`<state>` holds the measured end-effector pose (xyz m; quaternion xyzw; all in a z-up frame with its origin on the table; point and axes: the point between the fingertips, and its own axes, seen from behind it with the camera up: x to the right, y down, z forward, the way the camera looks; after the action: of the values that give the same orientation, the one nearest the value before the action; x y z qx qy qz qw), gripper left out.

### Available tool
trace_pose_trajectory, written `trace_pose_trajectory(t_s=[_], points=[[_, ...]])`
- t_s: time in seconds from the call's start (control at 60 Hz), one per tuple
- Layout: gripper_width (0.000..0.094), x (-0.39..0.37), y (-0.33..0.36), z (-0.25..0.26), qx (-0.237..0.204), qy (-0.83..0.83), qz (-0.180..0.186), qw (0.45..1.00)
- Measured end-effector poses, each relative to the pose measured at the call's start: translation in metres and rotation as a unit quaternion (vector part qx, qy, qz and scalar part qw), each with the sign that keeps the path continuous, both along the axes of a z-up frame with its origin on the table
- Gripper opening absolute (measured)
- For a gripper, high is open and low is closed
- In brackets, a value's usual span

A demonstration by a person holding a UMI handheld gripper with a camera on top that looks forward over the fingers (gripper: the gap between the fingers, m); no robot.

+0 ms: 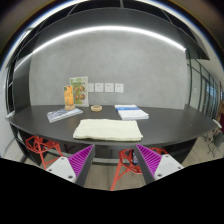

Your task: Fold towel

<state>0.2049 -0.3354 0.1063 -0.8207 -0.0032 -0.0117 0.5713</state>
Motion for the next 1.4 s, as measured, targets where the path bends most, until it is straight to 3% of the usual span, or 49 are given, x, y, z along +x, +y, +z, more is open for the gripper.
trace_pose_trajectory(t_s=[0.1, 0.117, 0.25, 0.483, 0.717, 0.75, 0.767, 0.783, 0.817, 0.933, 1.183, 1.4], points=[[0.0824, -0.034, 0.019, 0.004, 0.007, -0.001, -0.009, 1.0], [0.0824, -0.012, 0.014, 0.001, 0.007, -0.001, -0.01, 1.0], [0.0809, -0.103, 0.065, -0.006, -0.006, 0.002, -0.015, 1.0], [0.0779, -0.188, 0.153, -0.048, -0.047, -0.027, 0.04, 0.998], [0.0694, -0.192, 0.248, -0.108, -0.08, -0.072, 0.057, 0.993], [0.0672, -0.192, 0.255, -0.111, -0.079, -0.072, 0.063, 0.992], [0.0579, -0.193, 0.259, -0.111, -0.075, -0.067, 0.065, 0.993], [0.0612, -0.192, 0.26, -0.113, -0.079, -0.066, 0.066, 0.993], [0.0539, -0.193, 0.262, -0.114, -0.081, -0.06, 0.074, 0.992], [0.0055, -0.169, 0.271, -0.114, -0.078, -0.067, 0.05, 0.993], [0.0007, -0.167, 0.271, -0.104, -0.082, -0.015, 0.067, 0.994], [0.0007, -0.074, 0.275, -0.018, -0.006, 0.008, 0.041, 0.999]])
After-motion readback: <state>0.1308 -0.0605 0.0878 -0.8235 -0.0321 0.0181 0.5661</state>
